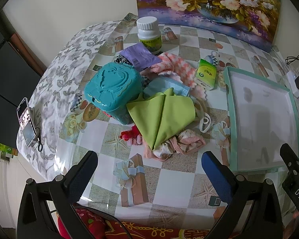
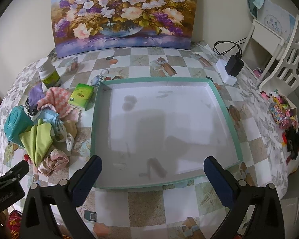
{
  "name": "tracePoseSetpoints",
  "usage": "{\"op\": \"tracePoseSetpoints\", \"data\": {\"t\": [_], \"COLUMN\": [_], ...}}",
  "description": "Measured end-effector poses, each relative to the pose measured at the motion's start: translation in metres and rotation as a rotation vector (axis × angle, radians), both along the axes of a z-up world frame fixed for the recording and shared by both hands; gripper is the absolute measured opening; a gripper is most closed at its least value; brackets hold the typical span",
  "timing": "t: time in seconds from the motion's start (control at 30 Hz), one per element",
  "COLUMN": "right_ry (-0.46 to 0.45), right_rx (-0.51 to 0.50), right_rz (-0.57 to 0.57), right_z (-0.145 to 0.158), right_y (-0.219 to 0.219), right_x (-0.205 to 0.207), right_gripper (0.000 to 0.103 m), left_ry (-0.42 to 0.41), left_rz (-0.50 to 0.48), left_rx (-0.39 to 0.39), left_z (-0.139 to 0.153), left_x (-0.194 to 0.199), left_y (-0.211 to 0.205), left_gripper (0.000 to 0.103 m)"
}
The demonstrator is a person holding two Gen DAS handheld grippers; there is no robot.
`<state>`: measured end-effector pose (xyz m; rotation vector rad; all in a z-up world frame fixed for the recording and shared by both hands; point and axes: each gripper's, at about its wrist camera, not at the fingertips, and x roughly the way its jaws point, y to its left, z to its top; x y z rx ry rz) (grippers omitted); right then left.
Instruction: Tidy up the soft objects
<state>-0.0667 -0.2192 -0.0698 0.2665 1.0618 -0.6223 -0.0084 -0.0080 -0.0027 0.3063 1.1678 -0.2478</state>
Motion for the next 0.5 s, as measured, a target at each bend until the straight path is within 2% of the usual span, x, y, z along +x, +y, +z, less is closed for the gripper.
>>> {"op": "tracePoseSetpoints", "data": {"t": [0.5], "right_ry": [0.012], "right_rx": [0.004], "right_rz": [-0.006], "right_z": [-0.0047], "right_y": [-0.0026], "right_x": [-0.0016], "right_gripper": [0.103], "left_ry": [0.006], "left_rz": [-0.006], "left_rx": [0.008], "left_z": [-0.0017], "left_x": [-0.0007], "left_y": [-0.0002], "left_gripper": [0.103]}}
